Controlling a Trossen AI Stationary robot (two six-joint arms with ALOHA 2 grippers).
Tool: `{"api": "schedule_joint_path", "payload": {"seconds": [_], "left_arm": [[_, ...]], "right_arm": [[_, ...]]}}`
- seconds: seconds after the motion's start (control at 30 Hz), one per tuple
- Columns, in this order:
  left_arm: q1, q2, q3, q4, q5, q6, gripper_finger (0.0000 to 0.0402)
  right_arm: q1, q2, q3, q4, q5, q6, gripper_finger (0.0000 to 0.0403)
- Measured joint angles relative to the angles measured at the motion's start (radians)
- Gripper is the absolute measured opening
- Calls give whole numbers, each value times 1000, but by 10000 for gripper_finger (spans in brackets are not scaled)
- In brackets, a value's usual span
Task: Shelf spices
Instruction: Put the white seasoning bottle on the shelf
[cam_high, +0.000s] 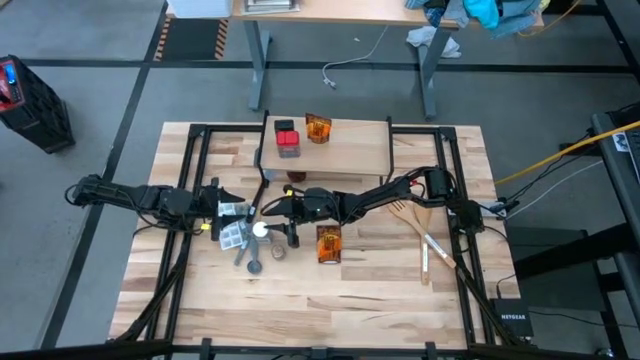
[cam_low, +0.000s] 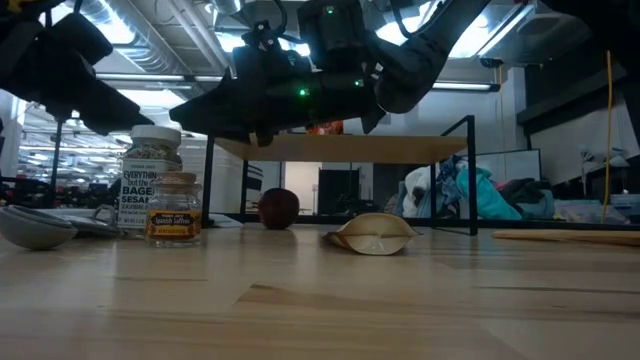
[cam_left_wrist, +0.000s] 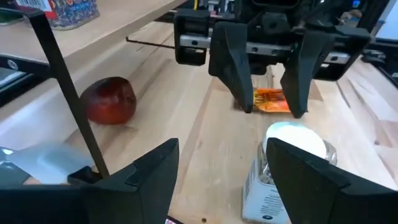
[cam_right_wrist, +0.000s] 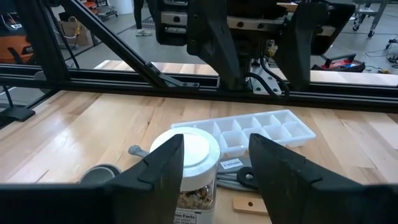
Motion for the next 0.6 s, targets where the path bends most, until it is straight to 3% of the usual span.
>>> {"api": "schedule_joint_path", "payload": {"seconds": [0.6], "left_arm": [[0, 1, 0, -53, 1, -103, 235]], "right_arm": [[0, -1, 0, -3, 0, 0, 189]]}}
